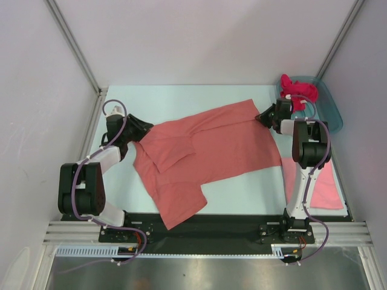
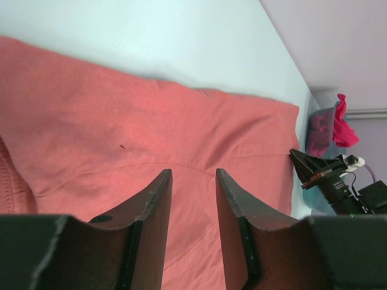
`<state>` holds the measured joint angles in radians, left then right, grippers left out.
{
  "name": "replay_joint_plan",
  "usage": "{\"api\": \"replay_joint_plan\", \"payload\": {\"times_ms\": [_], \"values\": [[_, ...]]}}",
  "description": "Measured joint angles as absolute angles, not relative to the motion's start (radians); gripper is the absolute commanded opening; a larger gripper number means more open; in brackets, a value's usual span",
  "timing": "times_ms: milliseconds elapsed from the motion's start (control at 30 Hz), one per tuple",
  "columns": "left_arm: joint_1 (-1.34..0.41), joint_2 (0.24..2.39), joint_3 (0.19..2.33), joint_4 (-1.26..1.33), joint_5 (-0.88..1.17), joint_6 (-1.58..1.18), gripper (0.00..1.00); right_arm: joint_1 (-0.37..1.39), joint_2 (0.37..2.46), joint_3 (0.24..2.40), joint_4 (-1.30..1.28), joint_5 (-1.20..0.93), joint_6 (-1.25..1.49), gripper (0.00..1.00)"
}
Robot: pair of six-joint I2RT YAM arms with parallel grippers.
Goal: Fold and stack the t-shirts
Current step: Fold the tshirt
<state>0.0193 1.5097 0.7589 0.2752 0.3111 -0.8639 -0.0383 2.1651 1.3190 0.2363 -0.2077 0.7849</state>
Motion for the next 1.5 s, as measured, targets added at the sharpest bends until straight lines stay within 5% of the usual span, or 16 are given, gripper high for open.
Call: {"api": "replay_joint_plan", "payload": {"times_ms": [933,1133,1300,1500], "values": [[0.118,1.511,0.761,0.266,0.336,-0.852,0.38,0.001,2.218,1.524,0.004,-0.027,0.583,0.0],[0.141,1.509,0.754,0.255,0.347,-0.838,0.42,0.002,2.226,1.559,-0.053,-0.007,0.583,0.09],[0.172,1.505,0.759,0.204,0.344,-0.81,0.52,0.014,2.241,1.599,-0.087,0.001,0.581,0.38],[0.195,1.586,0.867,0.141,0.369,-0.773,0.47,0.082,2.194,1.596,-0.16,0.071,0.513,0.52]]}}
